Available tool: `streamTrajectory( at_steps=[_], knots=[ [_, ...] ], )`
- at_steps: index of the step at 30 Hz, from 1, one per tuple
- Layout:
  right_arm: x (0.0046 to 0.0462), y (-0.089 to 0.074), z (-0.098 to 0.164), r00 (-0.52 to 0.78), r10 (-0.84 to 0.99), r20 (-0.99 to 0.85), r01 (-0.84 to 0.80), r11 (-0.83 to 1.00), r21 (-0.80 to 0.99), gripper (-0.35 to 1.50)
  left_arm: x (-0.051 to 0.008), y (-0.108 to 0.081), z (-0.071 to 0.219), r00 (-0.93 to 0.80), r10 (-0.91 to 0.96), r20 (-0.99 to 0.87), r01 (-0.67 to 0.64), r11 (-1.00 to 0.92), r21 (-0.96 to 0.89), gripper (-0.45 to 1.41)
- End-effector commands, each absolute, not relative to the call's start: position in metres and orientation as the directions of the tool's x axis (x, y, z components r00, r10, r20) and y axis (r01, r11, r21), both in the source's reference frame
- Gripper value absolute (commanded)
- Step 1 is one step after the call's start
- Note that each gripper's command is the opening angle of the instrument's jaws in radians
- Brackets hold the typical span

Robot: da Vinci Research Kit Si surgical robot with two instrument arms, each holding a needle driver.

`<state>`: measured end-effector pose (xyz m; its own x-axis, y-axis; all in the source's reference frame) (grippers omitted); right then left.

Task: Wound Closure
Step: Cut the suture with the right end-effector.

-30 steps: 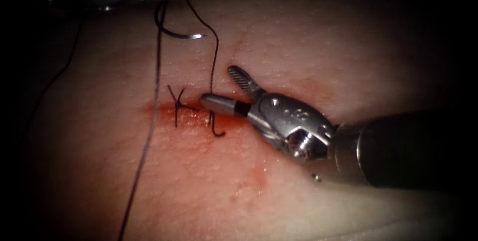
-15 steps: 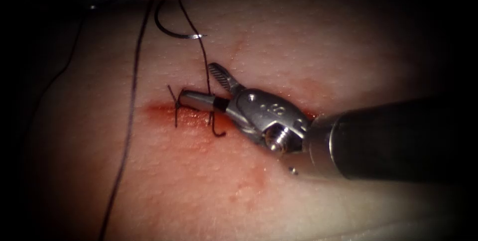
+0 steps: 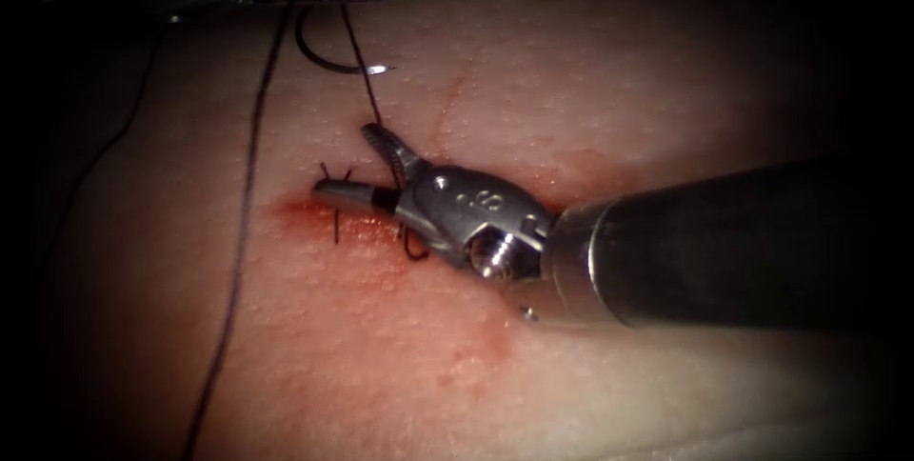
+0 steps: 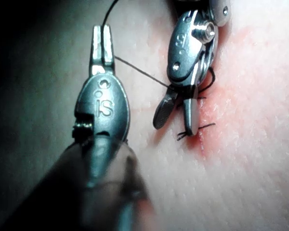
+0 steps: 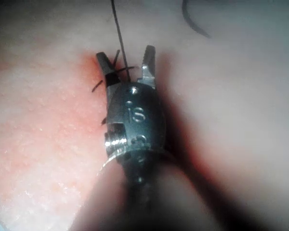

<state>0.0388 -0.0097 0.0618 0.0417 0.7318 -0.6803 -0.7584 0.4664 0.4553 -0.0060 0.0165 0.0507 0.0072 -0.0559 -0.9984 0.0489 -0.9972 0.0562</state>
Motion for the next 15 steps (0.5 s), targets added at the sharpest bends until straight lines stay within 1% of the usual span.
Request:
streamTrajectory(
  at_steps=[1, 8, 15],
  knots=[
    [0.0395, -0.0096, 0.0623, 0.044, 0.729, -0.683, -0.757, 0.471, 0.454, 0.99, -0.0065, 0.0168, 0.0512, 0.008, -0.059, -0.998, 0.048, -0.997, 0.059, -0.45],
    [0.0394, -0.0089, 0.0627, 0.04, 0.727, -0.686, -0.758, 0.469, 0.454, 0.93, -0.0066, 0.0162, 0.0506, 0.014, -0.063, -0.998, 0.055, -0.996, 0.064, -0.45],
    [0.04, -0.0088, 0.0626, 0.038, 0.727, -0.685, -0.76, 0.466, 0.453, 0.81, -0.0068, 0.0161, 0.0505, 0.016, -0.064, -0.998, 0.058, -0.996, 0.065, -0.45]
  ],
)
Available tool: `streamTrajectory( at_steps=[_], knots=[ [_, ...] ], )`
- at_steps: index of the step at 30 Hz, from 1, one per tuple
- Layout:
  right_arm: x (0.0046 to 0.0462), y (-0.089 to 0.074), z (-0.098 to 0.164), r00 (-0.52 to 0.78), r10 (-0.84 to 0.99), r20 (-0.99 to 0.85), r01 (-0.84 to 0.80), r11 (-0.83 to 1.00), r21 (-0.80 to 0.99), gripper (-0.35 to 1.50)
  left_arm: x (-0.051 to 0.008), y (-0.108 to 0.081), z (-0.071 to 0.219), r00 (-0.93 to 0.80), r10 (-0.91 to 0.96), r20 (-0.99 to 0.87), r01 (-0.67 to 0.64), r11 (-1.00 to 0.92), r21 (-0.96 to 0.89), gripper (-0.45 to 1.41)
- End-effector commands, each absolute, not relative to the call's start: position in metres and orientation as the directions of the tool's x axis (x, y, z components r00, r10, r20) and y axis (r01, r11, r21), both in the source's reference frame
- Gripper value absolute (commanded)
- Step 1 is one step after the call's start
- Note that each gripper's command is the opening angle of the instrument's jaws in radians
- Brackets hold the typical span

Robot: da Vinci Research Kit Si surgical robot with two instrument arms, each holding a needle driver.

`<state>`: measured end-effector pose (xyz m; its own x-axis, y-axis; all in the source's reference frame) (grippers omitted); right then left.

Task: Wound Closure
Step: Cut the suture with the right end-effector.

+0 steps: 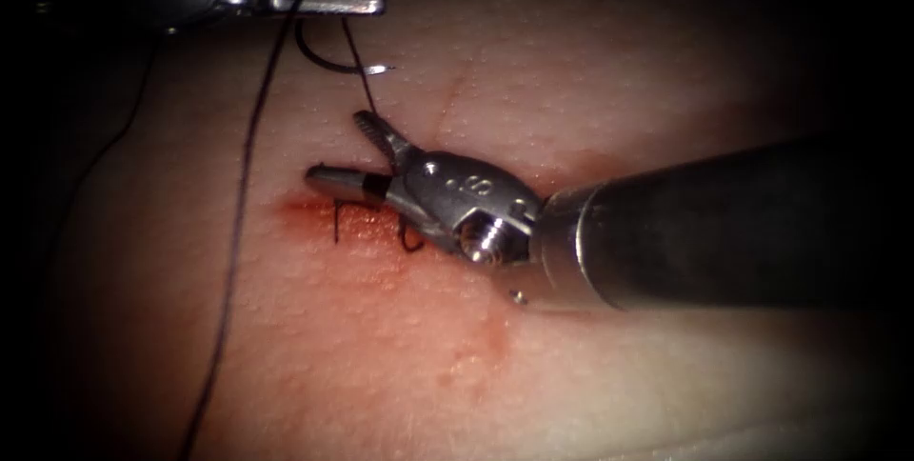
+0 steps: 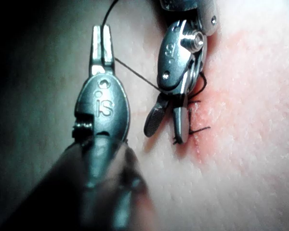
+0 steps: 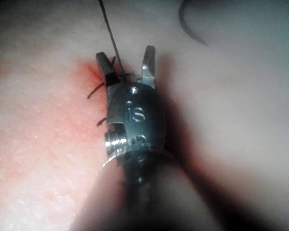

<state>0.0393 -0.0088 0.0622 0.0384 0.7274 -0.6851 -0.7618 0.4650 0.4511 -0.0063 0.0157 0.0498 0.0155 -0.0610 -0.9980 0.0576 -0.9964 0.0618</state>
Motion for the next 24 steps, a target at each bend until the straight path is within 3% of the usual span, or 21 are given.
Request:
streamTrajectory(
  at_steps=[1, 6, 8, 9, 15, 16, 18, 22, 24],
  knots=[
    [0.04, -0.009, 0.063, 0.038, 0.727, -0.685, -0.76, 0.466, 0.453, 0.78, -0.0068, 0.016, 0.05, 0.017, -0.064, -0.998, 0.058, -0.996, 0.065, -0.45],
    [0.04, -0.009, 0.063, 0.037, 0.728, -0.684, -0.76, 0.465, 0.454, 0.64, -0.0069, 0.016, 0.05, 0.017, -0.066, -0.998, 0.062, -0.996, 0.067, -0.45],
    [0.0399, -0.009, 0.063, 0.038, 0.728, -0.684, -0.763, 0.463, 0.451, -0.16, -0.007, 0.016, 0.05, 0.02, -0.067, -0.998, 0.063, -0.996, 0.068, -0.45],
    [0.0398, -0.009, 0.062, 0.04, 0.729, -0.684, -0.773, 0.456, 0.441, -0.35, -0.007, 0.016, 0.05, 0.02, -0.069, -0.997, 0.064, -0.996, 0.07, -0.45],
    [0.0389, -0.009, 0.062, 0.044, 0.731, -0.681, -0.789, 0.443, 0.426, -0.35, -0.0069, 0.015, 0.05, 0.024, -0.072, -0.997, 0.067, -0.995, 0.073, -0.45],
    [0.0387, -0.009, 0.062, 0.049, 0.729, -0.683, -0.783, 0.452, 0.426, -0.06, -0.0068, 0.015, 0.05, 0.025, -0.072, -0.997, 0.068, -0.995, 0.073, -0.45],
    [0.0373, -0.009, 0.062, 0.073, 0.706, -0.704, -0.766, 0.492, 0.413, 0.89, -0.0067, 0.015, 0.05, 0.026, -0.072, -0.997, 0.069, -0.995, 0.074, -0.45],
    [0.0314, -0.009, 0.061, 0.091, 0.653, -0.751, -0.747, 0.544, 0.382, 1.21, -0.0069, 0.015, 0.049, 0.053, -0.078, -0.996, 0.081, -0.993, 0.083, -0.45],
    [0.0292, -0.008, 0.06, 0.097, 0.646, -0.757, -0.755, 0.543, 0.367, 1.21, -0.0073, 0.014, 0.049, 0.069, -0.08, -0.994, 0.087, -0.993, 0.086, -0.45]
  ],
)
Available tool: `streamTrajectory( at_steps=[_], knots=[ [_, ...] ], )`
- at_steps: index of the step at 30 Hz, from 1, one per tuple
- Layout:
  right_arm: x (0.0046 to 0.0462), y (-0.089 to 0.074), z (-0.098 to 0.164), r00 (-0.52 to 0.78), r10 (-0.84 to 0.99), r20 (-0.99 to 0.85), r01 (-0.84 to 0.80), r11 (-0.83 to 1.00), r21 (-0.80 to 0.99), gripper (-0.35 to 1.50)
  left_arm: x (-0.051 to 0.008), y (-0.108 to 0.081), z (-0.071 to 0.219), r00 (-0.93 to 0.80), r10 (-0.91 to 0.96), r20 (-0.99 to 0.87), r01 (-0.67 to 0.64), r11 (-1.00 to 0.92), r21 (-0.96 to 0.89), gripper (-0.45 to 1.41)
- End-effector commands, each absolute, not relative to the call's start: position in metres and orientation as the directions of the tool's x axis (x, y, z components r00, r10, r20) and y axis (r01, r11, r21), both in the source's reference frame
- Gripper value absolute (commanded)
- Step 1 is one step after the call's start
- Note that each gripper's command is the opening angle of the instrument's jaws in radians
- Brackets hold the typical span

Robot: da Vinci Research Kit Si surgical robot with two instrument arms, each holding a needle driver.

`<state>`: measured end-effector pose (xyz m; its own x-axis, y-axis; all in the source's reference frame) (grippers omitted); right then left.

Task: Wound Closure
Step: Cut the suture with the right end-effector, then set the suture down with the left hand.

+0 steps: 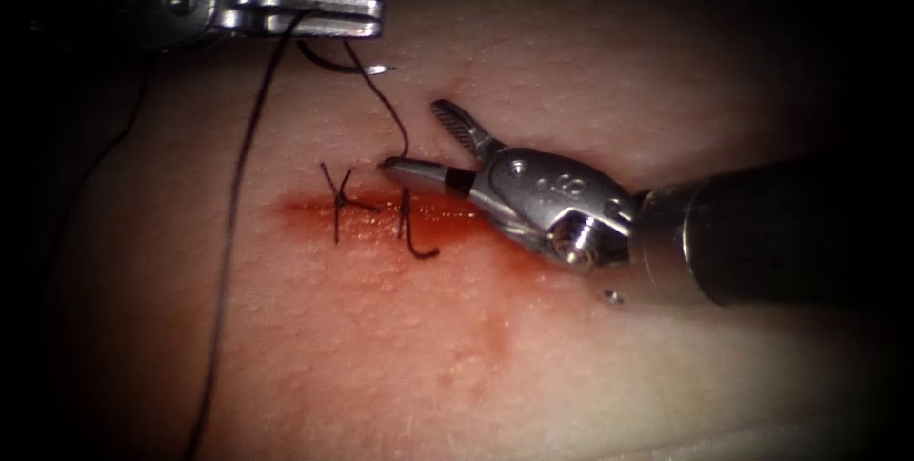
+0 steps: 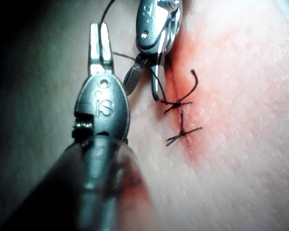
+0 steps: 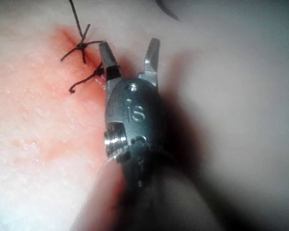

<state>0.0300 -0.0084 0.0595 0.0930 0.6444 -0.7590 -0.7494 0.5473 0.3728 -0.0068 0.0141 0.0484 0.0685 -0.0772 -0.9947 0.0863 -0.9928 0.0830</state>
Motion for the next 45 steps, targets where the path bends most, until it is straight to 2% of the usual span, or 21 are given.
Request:
streamTrajectory(
  at_steps=[1, 6, 8, 12, 14, 21, 29, 30, 32, 33, 35, 36, 37, 38, 43, 45],
  knots=[
    [0.0273, -0.008, 0.059, 0.111, 0.638, -0.762, -0.76, 0.549, 0.349, 1.2, -0.0081, 0.014, 0.048, 0.077, -0.102, -0.992, 0.085, -0.99, 0.108, -0.45],
    [0.0217, -0.006, 0.058, 0.12, 0.614, -0.78, -0.783, 0.542, 0.305, 1.08, -0.0115, 0.013, 0.048, 0.129, -0.168, -0.977, 0.084, -0.98, 0.179, -0.45],
    [0.0193, -0.005, 0.057, 0.144, 0.606, -0.782, -0.793, 0.543, 0.275, 1.03, -0.0145, 0.012, 0.048, 0.145, -0.207, -0.968, 0.09, -0.971, 0.221, -0.45],
    [0.0169, -0.004, 0.056, 0.157, 0.595, -0.788, -0.799, 0.545, 0.252, 0.98, -0.0177, 0.011, 0.05, 0.137, -0.254, -0.957, 0.108, -0.957, 0.269, -0.45],
    [0.0162, -0.003, 0.055, 0.173, 0.588, -0.79, -0.8, 0.552, 0.236, 0.96, -0.0191, 0.01, 0.05, 0.135, -0.282, -0.95, 0.112, -0.948, 0.297, -0.45],
    [0.0137, -0.001, 0.054, 0.2, 0.583, -0.788, -0.81, 0.55, 0.202, 0.66, -0.0249, 0.008, 0.052, 0.187, -0.334, -0.924, 0.121, -0.925, 0.359, -0.45],
    [0.0124, -0.001, 0.054, 0.219, 0.583, -0.782, -0.821, 0.543, 0.175, 0.61, -0.0298, 0.005, 0.053, 0.28, -0.363, -0.889, 0.15, -0.898, 0.414, -0.45],
    [0.0124, -0.001, 0.055, 0.22, 0.584, -0.781, -0.823, 0.542, 0.173, 0.59, -0.0306, 0.004, 0.053, 0.287, -0.35, -0.892, 0.172, -0.897, 0.407, -0.06],
    [0.0125, -0.001, 0.055, 0.22, 0.584, -0.781, -0.823, 0.541, 0.172, 0.64, -0.0312, 0.004, 0.053, 0.273, -0.294, -0.916, 0.203, -0.913, 0.354, 0.46],
    [0.0126, -0.001, 0.055, 0.22, 0.584, -0.781, -0.824, 0.54, 0.172, 0.71, -0.0315, 0.004, 0.053, 0.252, -0.239, -0.938, 0.224, -0.928, 0.296, 0.77],
    [0.0127, -0.001, 0.055, 0.22, 0.585, -0.781, -0.826, 0.537, 0.169, 0.74, -0.0316, 0.004, 0.054, 0.203, -0.166, -0.965, 0.234, -0.949, 0.213, 0.96],
    [0.0128, -0.001, 0.055, 0.219, 0.584, -0.781, -0.826, 0.538, 0.17, 0.76, -0.0315, 0.003, 0.054, 0.154, -0.103, -0.983, 0.242, -0.96, 0.139, 1.13],
    [0.0129, -0.001, 0.055, 0.219, 0.585, -0.781, -0.826, 0.537, 0.17, 0.76, -0.0313, 0.003, 0.054, 0.13, -0.087, -0.988, 0.242, -0.963, 0.117, 1.18],
    [0.0131, -0.001, 0.055, 0.219, 0.585, -0.781, -0.826, 0.537, 0.171, 0.76, -0.0309, 0.003, 0.054, 0.092, -0.083, -0.992, 0.257, -0.961, 0.104, 1.31],
    [0.0138, -0.001, 0.055, 0.216, 0.584, -0.783, -0.825, 0.537, 0.173, 0.78, -0.0293, 0.003, 0.054, -0.015, -0.092, -0.996, 0.274, -0.958, 0.084, 1.39],
    [0.0145, -0.001, 0.055, 0.213, 0.583, -0.784, -0.829, 0.533, 0.171, 0.96, -0.0274, 0.003, 0.054, -0.049, -0.099, -0.994, 0.269, -0.96, 0.082, 1.39]
  ],
)
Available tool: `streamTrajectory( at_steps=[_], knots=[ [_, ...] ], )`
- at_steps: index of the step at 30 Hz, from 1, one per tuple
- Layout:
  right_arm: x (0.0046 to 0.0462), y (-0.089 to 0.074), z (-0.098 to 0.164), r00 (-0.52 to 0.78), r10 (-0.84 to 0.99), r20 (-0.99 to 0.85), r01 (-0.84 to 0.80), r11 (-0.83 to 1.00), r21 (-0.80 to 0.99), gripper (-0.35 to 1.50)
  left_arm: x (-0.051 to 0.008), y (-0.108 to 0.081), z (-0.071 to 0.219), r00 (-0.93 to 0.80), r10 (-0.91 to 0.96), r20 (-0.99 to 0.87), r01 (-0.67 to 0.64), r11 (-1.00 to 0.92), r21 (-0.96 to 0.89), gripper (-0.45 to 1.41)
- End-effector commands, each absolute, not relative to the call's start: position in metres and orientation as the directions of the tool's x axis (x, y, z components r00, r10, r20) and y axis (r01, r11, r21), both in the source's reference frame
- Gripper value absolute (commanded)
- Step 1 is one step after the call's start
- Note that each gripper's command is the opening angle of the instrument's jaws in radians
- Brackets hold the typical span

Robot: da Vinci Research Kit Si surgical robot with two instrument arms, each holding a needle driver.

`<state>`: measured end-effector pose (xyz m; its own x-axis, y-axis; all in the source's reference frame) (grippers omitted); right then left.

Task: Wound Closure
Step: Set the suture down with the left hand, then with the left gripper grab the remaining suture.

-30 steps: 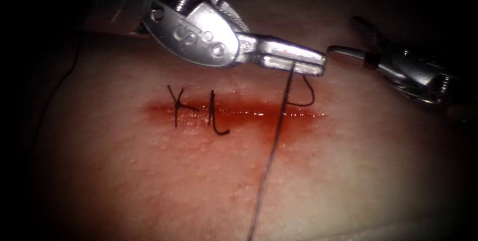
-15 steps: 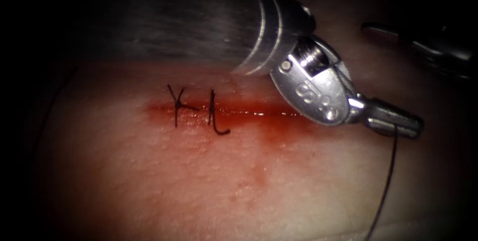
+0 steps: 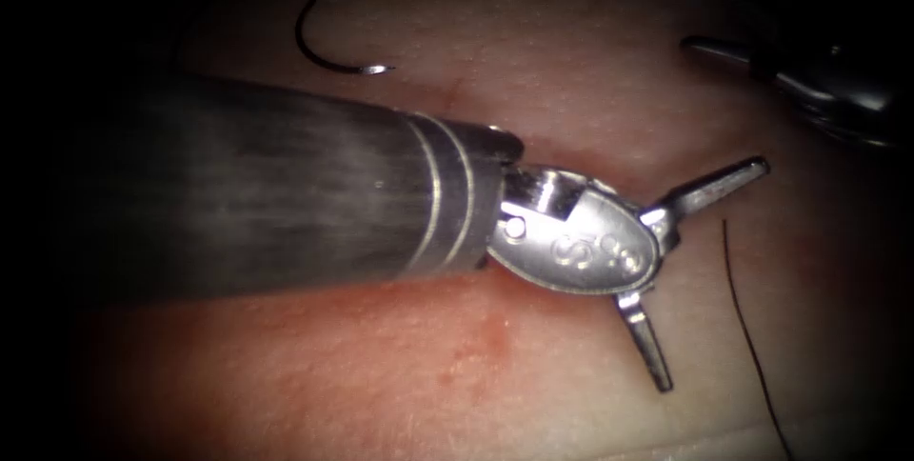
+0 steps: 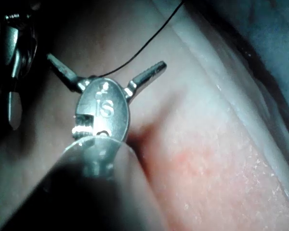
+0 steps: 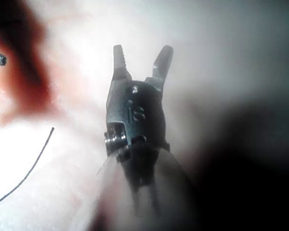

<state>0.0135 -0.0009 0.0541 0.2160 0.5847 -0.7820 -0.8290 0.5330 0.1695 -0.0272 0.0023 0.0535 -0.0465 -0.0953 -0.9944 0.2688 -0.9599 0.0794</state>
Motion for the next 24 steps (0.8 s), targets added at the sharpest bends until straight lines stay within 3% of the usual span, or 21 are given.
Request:
streamTrajectory(
  at_steps=[1, 3, 5, 6, 8, 10, 13, 14, 16, 19, 21, 24],
  knots=[
    [0.0148, -0.001, 0.055, 0.21, 0.581, -0.786, -0.829, 0.532, 0.173, 1.06, -0.0267, 0.002, 0.054, -0.056, -0.1, -0.993, 0.269, -0.96, 0.081, 1.38],
    [0.016, -0.002, 0.055, 0.21, 0.576, -0.79, -0.805, 0.56, 0.194, 1.18, -0.0238, 0.002, 0.054, -0.096, -0.106, -0.99, 0.261, -0.962, 0.078, 1.26],
    [0.0167, -0.002, 0.055, 0.226, 0.555, -0.8, -0.781, 0.594, 0.192, 1.18, -0.022, 0.002, 0.054, -0.122, -0.108, -0.987, 0.256, -0.964, 0.074, 1.16],
    [0.0175, -0.002, 0.055, 0.24, 0.54, -0.807, -0.777, 0.605, 0.173, 1.31, -0.0201, 0.001, 0.055, -0.145, -0.105, -0.984, 0.254, -0.965, 0.065, 0.84],
    [0.0181, -0.002, 0.055, 0.245, 0.537, -0.807, -0.77, 0.614, 0.175, 1.33, -0.0183, 0.001, 0.055, -0.172, -0.103, -0.98, 0.246, -0.967, 0.059, 0.62],
    [0.019, -0.002, 0.055, 0.336, 0.49, -0.804, -0.716, 0.687, 0.12, 1.31, -0.0159, 0.001, 0.056, -0.257, -0.101, -0.961, 0.197, -0.979, 0.051, 0.4],
    [0.0197, -0.003, 0.055, 0.41, 0.46, -0.787, -0.671, 0.737, 0.081, 1.21, -0.0141, 0.001, 0.057, -0.347, -0.084, -0.934, 0.142, -0.989, 0.036, 0.35],
    [0.0203, -0.003, 0.054, 0.487, 0.414, -0.769, -0.622, 0.782, 0.027, 1.05, -0.0131, 0.001, 0.058, -0.384, -0.063, -0.921, 0.098, -0.995, 0.027, 0.3],
    [0.0207, -0.004, 0.054, 0.544, 0.395, -0.74, -0.592, 0.806, -0.005, 0.96, -0.0123, 0.001, 0.059, -0.414, -0.04, -0.909, 0.064, -0.998, 0.015, 0.25],
    [0.0212, -0.004, 0.055, 0.607, 0.342, -0.718, -0.537, 0.842, -0.053, 1.03, -0.0114, 0.001, 0.06, -0.456, -0.01, -0.89, 0.019, -1.0, 0.001, 0.15],
    [0.0213, -0.005, 0.055, 0.6, 0.289, -0.746, -0.488, 0.871, -0.055, 1.16, -0.0107, 0.002, 0.061, -0.472, 0.004, -0.881, -0.008, -1.0, 0.0, 0.09],
    [0.0213, -0.005, 0.055, 0.58, 0.25, -0.776, -0.45, 0.892, -0.049, 1.2, -0.0102, 0.002, 0.062, -0.488, 0.032, -0.872, -0.043, -0.999, -0.013, 0.03]
  ],
)
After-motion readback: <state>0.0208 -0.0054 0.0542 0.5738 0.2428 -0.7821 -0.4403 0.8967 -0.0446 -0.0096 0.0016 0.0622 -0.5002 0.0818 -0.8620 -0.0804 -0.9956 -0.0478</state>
